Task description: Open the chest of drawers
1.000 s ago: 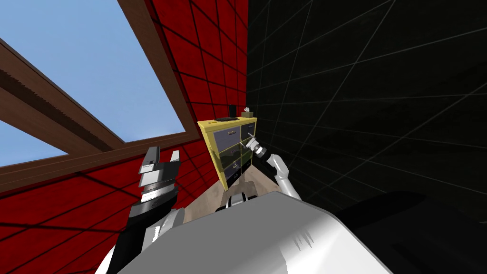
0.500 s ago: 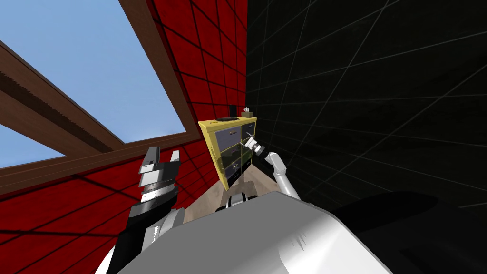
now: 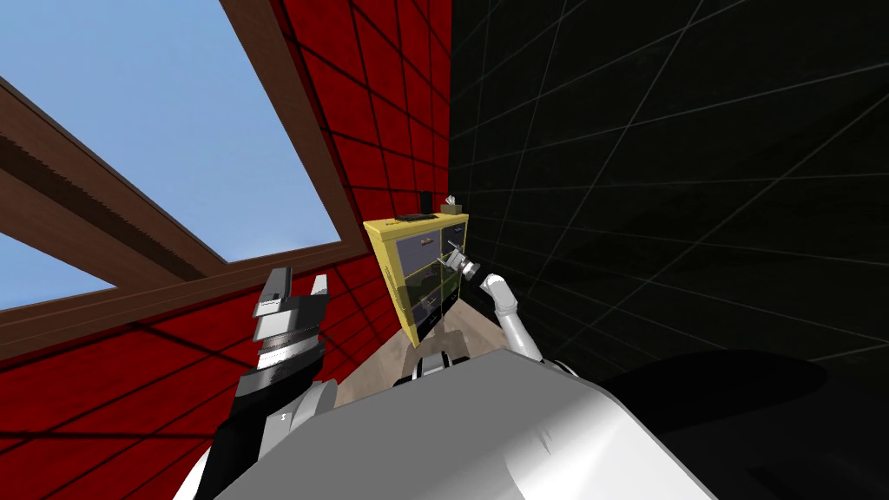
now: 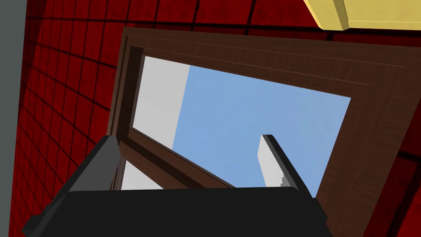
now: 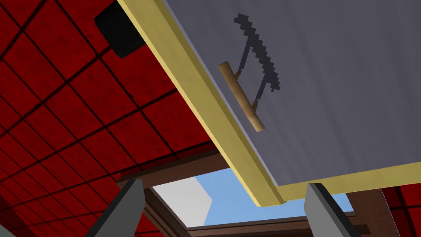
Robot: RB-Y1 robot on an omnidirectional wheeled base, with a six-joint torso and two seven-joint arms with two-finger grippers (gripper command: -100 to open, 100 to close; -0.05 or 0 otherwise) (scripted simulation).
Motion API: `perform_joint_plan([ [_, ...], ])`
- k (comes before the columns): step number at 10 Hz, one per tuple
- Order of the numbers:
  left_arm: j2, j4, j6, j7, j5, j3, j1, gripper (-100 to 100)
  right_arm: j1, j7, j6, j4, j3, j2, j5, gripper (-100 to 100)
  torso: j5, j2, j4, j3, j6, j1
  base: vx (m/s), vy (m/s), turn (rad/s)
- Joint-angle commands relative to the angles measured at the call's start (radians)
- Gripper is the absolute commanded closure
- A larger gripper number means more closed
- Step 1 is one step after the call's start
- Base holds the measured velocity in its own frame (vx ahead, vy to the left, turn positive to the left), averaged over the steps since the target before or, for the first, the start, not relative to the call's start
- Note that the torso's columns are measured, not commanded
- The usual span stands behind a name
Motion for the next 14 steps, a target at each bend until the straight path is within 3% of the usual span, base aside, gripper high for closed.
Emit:
perform_joint_plan([
  [1,0.000,0.000,0.000,0.000,0.000,0.000,0.000,0,-0.026,0.040,0.001,0.024,-0.007,0.006,0.068,-100,0.000,-0.001,0.000,0.000,0.000,0.000,0.004,0.046,-0.025],
  [5,0.000,0.000,0.000,0.000,0.000,0.000,0.000,0,-0.086,0.122,0.010,0.075,-0.020,0.023,0.191,-100,0.000,0.001,0.000,0.000,0.000,0.000,-0.002,0.060,-0.039],
  [9,0.000,0.000,0.000,0.000,0.000,0.000,0.000,0,-0.119,0.169,0.016,0.103,-0.028,0.041,0.281,-100,0.000,-0.001,0.000,-0.001,0.000,0.000,0.010,0.064,-0.031],
  [14,0.000,0.000,0.000,0.000,0.000,0.000,0.000,0,-0.174,0.254,0.026,0.151,-0.042,0.110,0.407,-100,0.000,0.000,0.000,0.000,0.000,0.000,0.012,0.056,-0.028],
])
